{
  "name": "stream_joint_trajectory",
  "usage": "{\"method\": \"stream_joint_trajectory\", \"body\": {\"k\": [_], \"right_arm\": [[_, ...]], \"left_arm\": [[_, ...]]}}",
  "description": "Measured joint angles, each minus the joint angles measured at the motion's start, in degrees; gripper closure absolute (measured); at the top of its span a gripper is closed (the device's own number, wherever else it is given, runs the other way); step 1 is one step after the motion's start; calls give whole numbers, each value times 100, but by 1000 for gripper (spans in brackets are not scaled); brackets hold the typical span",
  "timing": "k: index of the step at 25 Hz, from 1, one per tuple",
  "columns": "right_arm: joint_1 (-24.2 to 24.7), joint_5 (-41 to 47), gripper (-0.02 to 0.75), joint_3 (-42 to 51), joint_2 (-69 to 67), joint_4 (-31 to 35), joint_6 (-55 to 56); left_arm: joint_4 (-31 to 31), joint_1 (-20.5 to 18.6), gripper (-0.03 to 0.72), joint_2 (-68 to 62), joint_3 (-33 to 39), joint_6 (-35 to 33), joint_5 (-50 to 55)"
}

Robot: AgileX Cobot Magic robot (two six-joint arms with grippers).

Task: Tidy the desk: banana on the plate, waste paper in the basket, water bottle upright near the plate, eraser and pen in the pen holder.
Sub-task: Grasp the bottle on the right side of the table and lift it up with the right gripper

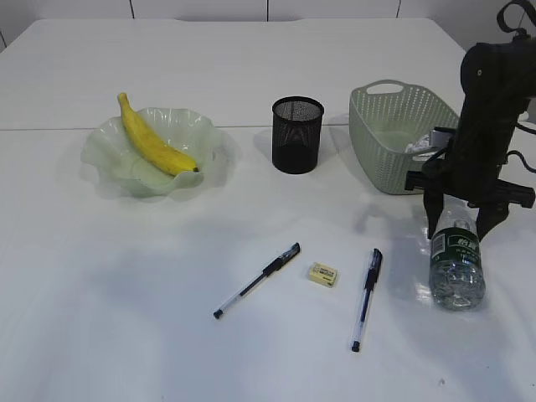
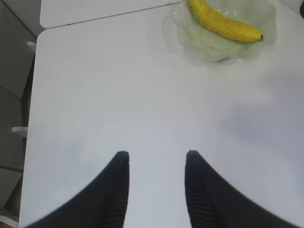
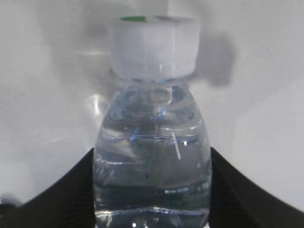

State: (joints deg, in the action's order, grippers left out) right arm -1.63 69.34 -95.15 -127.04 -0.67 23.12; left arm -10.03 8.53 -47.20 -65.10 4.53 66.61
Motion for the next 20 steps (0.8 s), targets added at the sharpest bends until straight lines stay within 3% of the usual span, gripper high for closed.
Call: {"method": "stream_joint_trajectory", "body": {"k": [20], "right_arm": [[-81, -29, 300, 0, 326, -147, -740]], "left_arm": [[182, 0, 412, 0, 0, 0, 0]]}}
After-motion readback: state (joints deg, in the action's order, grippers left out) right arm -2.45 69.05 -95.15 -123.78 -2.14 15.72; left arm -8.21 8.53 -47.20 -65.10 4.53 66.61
